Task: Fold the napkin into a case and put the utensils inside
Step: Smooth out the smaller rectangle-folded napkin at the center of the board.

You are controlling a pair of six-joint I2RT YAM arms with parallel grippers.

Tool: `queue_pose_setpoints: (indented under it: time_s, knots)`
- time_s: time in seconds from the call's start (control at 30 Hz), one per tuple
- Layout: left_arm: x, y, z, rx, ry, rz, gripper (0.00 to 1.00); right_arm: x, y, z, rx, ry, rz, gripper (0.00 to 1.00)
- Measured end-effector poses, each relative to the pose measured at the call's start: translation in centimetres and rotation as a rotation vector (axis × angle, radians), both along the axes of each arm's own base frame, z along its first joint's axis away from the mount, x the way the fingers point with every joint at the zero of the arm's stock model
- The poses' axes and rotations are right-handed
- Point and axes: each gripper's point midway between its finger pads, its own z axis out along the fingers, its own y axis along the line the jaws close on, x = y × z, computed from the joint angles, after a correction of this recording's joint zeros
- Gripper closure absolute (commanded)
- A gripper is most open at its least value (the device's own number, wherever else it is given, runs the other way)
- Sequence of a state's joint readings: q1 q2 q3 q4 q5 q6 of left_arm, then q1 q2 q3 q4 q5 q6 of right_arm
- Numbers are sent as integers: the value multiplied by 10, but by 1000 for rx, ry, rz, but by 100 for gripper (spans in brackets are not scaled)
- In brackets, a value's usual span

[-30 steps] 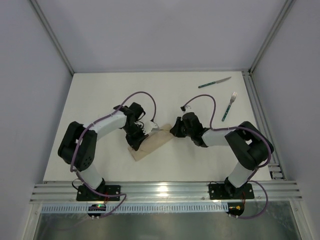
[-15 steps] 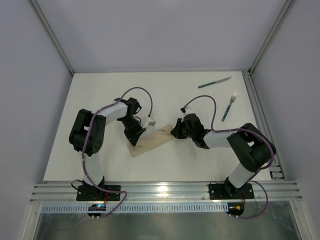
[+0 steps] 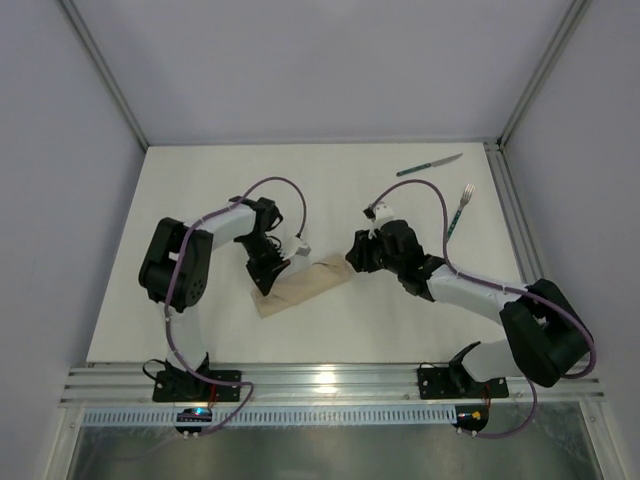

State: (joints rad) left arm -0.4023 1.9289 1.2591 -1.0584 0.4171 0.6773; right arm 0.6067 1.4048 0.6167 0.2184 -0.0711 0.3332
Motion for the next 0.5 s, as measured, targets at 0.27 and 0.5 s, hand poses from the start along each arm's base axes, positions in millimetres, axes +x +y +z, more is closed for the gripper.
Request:
queue_pose_setpoints:
  time_s: [0.27,0.5]
  knots:
    - [-3,1,0,20,0,-27,100,12,43,32,-24,-136,181,67]
    - [-3,2,0,33,-2,-23,100,-4,81,-5,4,-84,343,93]
